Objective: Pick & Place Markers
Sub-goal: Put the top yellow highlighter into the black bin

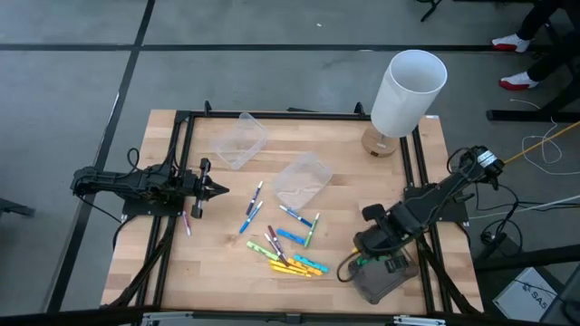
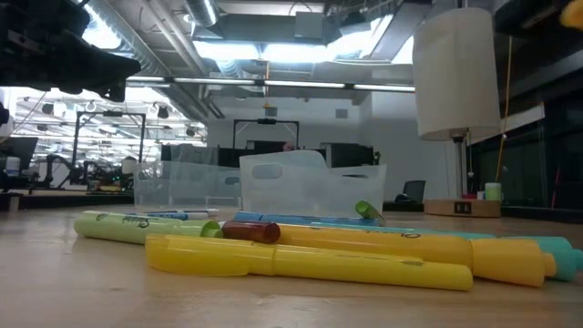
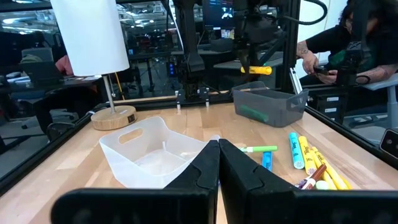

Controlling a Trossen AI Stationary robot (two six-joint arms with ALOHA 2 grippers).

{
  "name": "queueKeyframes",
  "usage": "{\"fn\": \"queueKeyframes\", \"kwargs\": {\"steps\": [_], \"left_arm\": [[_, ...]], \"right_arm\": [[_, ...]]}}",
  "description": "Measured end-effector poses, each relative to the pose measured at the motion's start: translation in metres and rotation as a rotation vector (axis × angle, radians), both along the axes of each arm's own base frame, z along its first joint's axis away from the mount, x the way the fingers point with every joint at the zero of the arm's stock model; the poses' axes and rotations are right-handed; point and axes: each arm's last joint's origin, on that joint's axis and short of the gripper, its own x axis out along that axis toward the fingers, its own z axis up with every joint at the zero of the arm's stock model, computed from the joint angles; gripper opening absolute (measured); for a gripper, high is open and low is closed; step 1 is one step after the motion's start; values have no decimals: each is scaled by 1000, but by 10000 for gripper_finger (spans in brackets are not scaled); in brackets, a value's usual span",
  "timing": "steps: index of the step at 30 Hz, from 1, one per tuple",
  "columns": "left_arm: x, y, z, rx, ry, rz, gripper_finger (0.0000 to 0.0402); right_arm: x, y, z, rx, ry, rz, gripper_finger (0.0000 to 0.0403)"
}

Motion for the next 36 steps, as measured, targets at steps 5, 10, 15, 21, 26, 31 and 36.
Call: {"fn": "queueKeyframes", "kwargs": {"steps": [5,10,15,21,26,31,36], "left_arm": [[0,0,0,0,0,0,4],[0,0,0,0,0,0,4],[0,0,0,0,0,0,4],[0,0,0,0,0,0,4],[0,0,0,0,0,0,4],[0,0,0,0,0,0,4],[0,0,0,0,0,0,4]], "right_arm": [[-12,15,0,-3,7,54,64],[-23,27,0,2,16,88,64],[-32,36,0,3,26,70,64],[-34,41,-5,15,22,48,64],[-34,42,-21,42,43,35,64],[-36,40,-38,29,61,15,64],[-37,40,-55,21,84,-8,64]]}}
